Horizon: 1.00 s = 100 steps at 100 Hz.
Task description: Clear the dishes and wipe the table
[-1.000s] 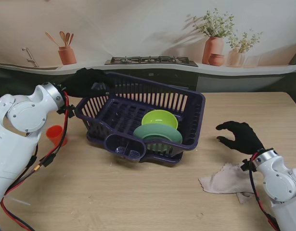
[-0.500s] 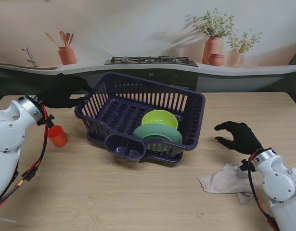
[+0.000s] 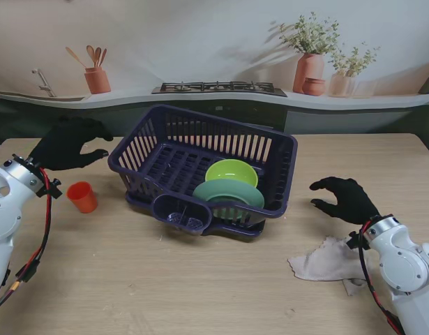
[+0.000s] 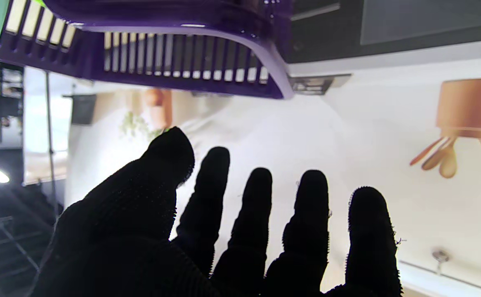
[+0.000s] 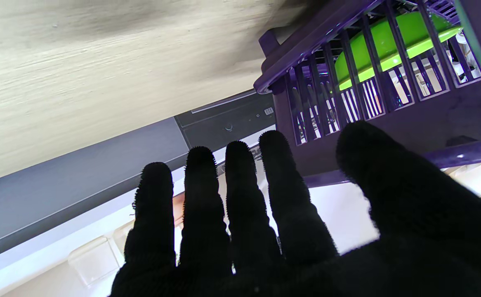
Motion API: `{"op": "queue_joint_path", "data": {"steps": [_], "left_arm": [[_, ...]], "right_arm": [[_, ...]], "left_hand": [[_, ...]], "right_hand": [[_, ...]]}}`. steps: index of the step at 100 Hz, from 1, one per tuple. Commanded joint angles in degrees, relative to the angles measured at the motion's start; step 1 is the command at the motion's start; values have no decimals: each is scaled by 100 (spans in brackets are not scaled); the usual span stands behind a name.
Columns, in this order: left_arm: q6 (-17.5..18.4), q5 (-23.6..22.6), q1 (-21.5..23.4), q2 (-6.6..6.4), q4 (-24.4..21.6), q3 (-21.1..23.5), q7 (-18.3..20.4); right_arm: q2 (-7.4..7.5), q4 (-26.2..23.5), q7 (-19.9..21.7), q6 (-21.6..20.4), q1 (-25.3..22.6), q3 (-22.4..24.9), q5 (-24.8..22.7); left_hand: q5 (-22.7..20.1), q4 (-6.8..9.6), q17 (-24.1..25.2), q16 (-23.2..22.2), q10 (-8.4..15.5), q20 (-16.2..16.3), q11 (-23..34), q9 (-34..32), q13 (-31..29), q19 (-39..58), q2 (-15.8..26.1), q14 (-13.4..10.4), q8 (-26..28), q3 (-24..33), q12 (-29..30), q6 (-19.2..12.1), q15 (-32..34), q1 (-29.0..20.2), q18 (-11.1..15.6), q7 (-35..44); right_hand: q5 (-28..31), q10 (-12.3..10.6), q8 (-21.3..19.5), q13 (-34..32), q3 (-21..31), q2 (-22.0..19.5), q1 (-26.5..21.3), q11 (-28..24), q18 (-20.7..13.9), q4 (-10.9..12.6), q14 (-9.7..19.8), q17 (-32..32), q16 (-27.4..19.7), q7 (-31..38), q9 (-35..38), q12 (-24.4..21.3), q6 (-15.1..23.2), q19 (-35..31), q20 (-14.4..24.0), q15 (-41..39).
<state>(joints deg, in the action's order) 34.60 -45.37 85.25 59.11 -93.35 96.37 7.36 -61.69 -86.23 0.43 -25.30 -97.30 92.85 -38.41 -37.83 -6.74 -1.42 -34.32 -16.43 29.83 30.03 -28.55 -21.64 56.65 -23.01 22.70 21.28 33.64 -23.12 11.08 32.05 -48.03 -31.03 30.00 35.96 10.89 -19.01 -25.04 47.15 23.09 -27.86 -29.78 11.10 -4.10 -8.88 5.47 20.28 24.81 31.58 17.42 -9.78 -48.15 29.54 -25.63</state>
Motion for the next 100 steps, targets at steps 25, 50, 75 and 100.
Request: {"op": "queue_joint_path", "data": {"steps": [25, 50, 75, 100], "left_arm": [[20, -366, 400, 74, 51, 222, -431], [-95, -792, 632, 87, 144, 260, -798], [-239, -1291, 914, 85, 230, 324, -1250], [-414, -1707, 1277, 73, 254, 429, -1611]], "right_arm": [[14, -47, 112, 53, -33, -58, -30], [11, -72, 118, 94, -48, -69, -21], [17, -108, 162, 143, -53, -109, -15], [22, -127, 198, 182, -63, -135, -11]], "left_hand": [[278, 225, 165, 67, 53, -129, -38, 229, 214, -204, 73, -47, -72, 321, 103, 94, -54, 139, 171, -25], [295, 220, 326, 64, -13, -186, -74, 379, 368, -290, 26, -9, -142, 461, 120, 200, -100, 400, 351, -175], [186, 181, 477, -38, -91, -315, -39, 342, 352, -468, -51, 110, -191, 581, 114, 292, -9, 669, 442, -290], [149, 153, 498, -242, -129, -370, 104, 248, 282, -515, -156, 212, -160, 762, 41, 264, 226, 851, 455, -309]], "right_hand": [[23, -93, 10, 121, -53, -50, 193, -15, -184, 112, 121, -89, -39, 0, -109, 60, -24, 96, 88, 84], [24, -96, 9, 121, -52, -73, 165, -17, -182, 110, 122, -88, -38, 3, -106, 60, -16, 95, 88, 82], [15, -96, 9, 118, -56, -65, 180, -17, -177, 111, 128, -89, -38, 6, -109, 60, -19, 94, 87, 80], [20, -95, 9, 122, -52, -64, 187, -14, -173, 112, 123, -95, -39, 13, -109, 59, -3, 99, 87, 85]]}}
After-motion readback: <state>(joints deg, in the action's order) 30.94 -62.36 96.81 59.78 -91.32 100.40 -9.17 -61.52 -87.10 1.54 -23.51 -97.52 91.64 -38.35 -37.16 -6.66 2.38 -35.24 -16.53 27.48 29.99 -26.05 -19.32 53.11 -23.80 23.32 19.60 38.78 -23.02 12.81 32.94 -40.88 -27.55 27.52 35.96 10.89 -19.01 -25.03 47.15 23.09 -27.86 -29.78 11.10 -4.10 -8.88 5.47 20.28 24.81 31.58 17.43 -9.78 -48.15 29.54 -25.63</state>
